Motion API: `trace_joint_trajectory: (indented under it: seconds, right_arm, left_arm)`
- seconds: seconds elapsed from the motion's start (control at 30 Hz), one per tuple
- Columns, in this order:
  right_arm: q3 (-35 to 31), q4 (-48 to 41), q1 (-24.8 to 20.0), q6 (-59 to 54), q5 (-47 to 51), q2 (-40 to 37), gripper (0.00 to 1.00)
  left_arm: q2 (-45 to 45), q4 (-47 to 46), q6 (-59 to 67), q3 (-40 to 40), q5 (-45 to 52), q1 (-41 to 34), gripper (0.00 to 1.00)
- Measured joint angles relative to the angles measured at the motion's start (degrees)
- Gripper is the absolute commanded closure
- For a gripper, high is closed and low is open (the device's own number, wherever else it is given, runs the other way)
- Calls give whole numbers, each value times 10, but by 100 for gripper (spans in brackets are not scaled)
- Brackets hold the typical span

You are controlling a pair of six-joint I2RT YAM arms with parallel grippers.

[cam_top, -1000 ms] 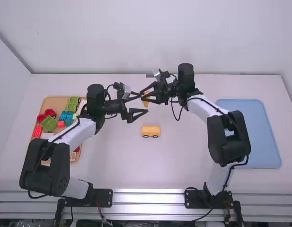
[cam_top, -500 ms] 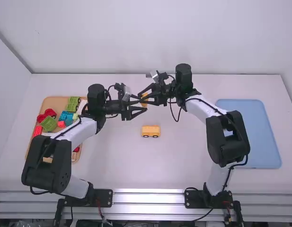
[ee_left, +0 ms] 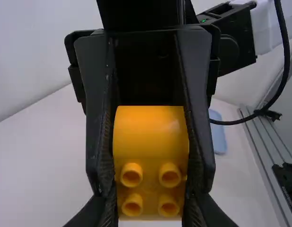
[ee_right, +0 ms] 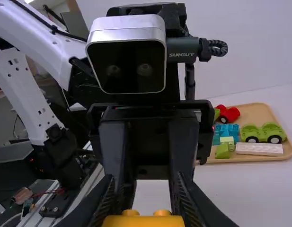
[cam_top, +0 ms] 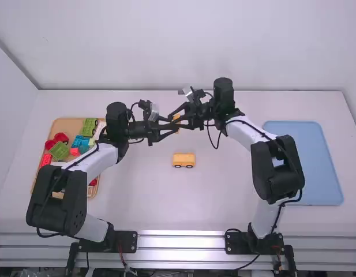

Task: Assemble lego blocks to make yellow taxi

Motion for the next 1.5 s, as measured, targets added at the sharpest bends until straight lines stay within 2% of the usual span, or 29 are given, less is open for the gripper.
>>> trace_joint_trajectory:
  seconds: [0.03,0.07,0.1,0.13,0.17,0.27,0.4,0.5,0.63,0.73,0.9,1.07,1.23,1.33,1.43,1.5]
  right_arm:
    - [0,0,0,-1,0,0,61]
    - [0,-1,0,-1,0,0,37]
    - [0,0,0,-2,6,0,21]
    - [0,0,0,-2,8,0,14]
    - [0,0,0,-2,16,0,1]
    - [0,-2,-1,-1,60,0,1]
    - [0,-7,-18,22,144,0,1]
    - [0,-33,-49,33,206,0,1]
    - [0,-89,-72,28,287,0,1]
    - [0,-195,-73,4,430,0,1]
    - [0,-273,-44,-14,581,-3,1]
    - [0,-331,-28,-39,640,-24,1]
    - [0,-336,-33,-49,663,-48,1]
    - [0,-337,-36,-51,669,-49,1]
    - [0,-337,-36,-51,671,-49,1]
    - [0,-336,-36,-51,671,-49,1]
  left_arm:
    - [0,0,0,0,0,0,81]
    - [0,-1,1,0,0,0,82]
    - [0,-5,2,0,4,0,82]
    - [0,-8,2,0,6,0,84]
    - [0,-16,3,0,7,-1,85]
    - [0,-60,24,0,9,-1,82]
    - [0,-219,62,16,-17,9,87]
    - [0,-410,111,65,-116,28,89]
    - [0,-553,175,120,-225,33,87]
    - [0,-657,283,160,-333,20,85]
    - [22,-673,398,166,-429,-7,85]
    - [88,-702,514,167,-487,-28,86]
    - [147,-709,612,167,-531,-53,95]
    - [167,-696,652,167,-545,-64,94]
    - [172,-680,673,167,-551,-64,84]
    - [174,-675,677,167,-553,-64,83]
